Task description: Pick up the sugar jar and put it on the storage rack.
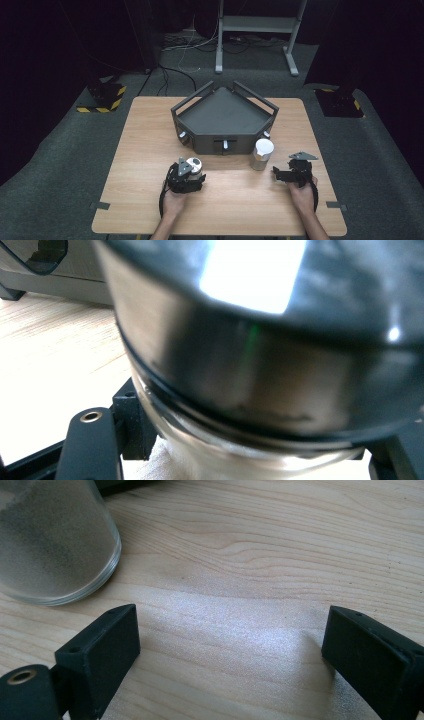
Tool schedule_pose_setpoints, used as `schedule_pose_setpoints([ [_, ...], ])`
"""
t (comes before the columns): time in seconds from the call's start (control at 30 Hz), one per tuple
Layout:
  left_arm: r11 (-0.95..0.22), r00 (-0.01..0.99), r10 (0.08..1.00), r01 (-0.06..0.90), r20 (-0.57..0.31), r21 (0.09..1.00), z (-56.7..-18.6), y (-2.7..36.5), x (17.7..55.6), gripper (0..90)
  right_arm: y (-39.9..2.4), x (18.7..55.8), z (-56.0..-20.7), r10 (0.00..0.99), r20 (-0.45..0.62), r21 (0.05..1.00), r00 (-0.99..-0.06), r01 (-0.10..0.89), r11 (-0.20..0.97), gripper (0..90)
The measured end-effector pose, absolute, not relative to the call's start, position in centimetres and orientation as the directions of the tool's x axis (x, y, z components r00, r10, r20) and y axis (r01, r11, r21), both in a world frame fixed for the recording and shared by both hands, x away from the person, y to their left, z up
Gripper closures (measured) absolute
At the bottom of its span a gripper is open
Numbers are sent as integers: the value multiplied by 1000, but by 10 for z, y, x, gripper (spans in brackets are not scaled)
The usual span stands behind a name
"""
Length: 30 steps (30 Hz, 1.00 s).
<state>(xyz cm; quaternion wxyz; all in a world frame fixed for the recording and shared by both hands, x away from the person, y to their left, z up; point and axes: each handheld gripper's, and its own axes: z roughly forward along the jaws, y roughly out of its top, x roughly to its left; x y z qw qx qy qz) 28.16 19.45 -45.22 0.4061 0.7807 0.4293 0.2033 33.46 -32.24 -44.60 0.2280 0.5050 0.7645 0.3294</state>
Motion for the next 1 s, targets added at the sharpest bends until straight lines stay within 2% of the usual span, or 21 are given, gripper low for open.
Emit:
schedule_pose_setpoints([
  [0.5, -297, 554, 831, 509, -43, 808, -443, 198, 284, 306, -322, 335, -446, 922, -16, 734, -386, 621, 273, 81],
  [1.0, -315, 602, 797, 484, -49, 817, -413, 198, 299, 307, -322, 335, -446, 922, -17, 735, -387, 621, 274, 81],
])
